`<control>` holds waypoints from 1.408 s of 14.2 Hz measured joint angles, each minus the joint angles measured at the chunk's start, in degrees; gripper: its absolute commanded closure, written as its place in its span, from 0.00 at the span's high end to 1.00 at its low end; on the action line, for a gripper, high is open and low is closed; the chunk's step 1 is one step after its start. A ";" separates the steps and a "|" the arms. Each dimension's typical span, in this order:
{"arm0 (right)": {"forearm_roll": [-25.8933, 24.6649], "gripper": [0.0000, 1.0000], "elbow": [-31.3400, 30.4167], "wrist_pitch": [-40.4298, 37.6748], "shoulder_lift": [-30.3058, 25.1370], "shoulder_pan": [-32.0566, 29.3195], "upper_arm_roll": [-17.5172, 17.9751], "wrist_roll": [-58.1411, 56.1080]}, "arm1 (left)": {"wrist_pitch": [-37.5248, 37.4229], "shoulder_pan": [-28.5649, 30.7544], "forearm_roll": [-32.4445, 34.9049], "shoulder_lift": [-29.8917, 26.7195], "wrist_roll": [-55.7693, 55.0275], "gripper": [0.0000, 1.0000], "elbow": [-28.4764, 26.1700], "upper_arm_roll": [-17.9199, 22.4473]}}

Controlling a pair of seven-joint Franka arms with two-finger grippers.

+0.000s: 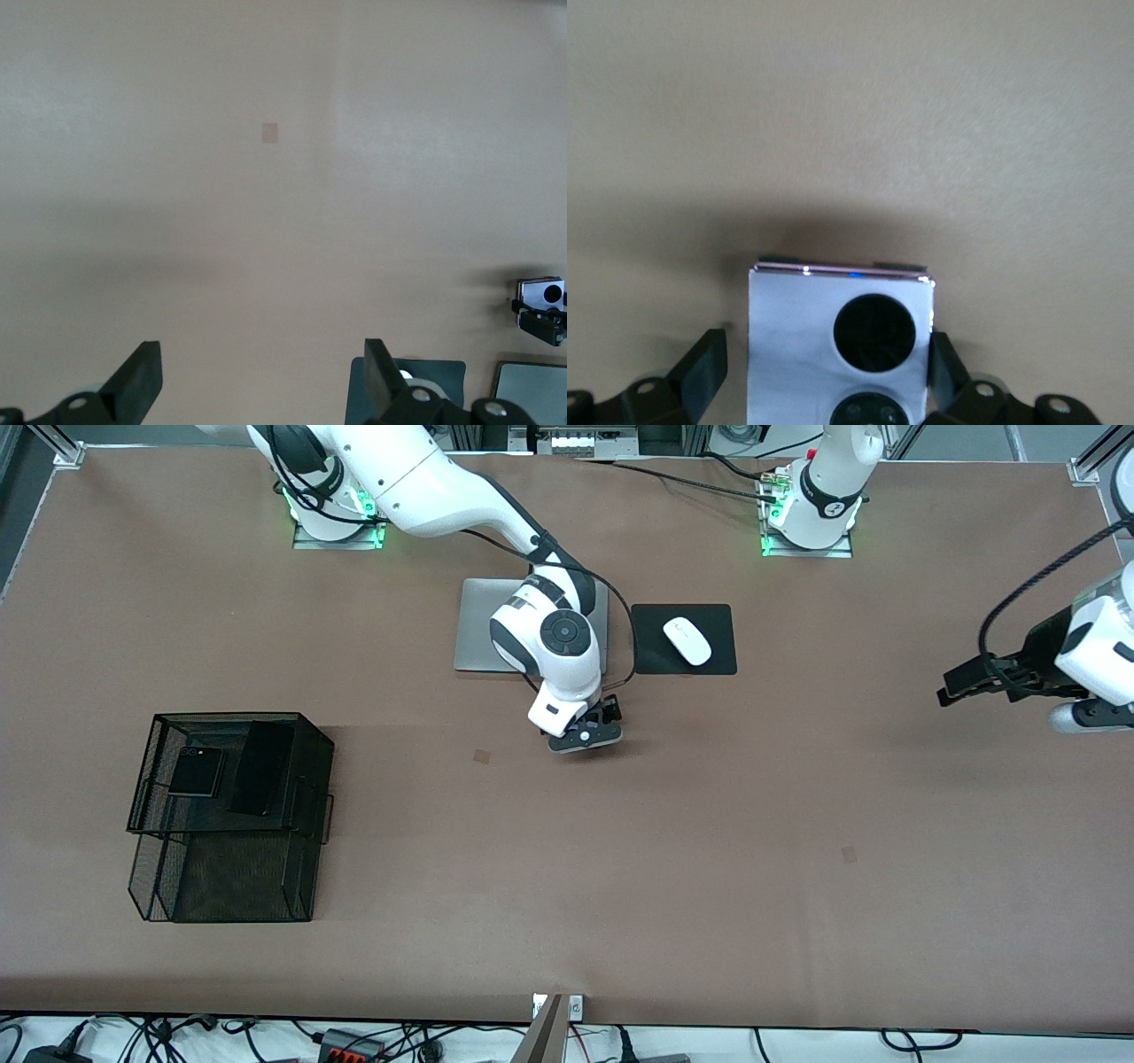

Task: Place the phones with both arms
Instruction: 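Carry the white phone into the basket while the left gripper returns to rest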

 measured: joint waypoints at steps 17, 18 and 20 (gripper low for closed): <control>-0.34 0.12 6.14 -23.52 -12.16 -5.31 -14.02 -0.64 | -4.24 -2.12 1.23 3.70 -0.05 1.00 1.12 -3.74; -0.33 0.12 6.70 -26.53 -13.47 -8.38 -14.69 -2.22 | -2.24 -2.71 2.19 4.88 -0.10 1.00 1.12 -3.98; 0.06 0.12 7.60 -30.97 -14.90 -15.64 -14.86 -7.83 | 0.50 -4.22 3.69 6.50 -1.04 1.00 1.13 -4.39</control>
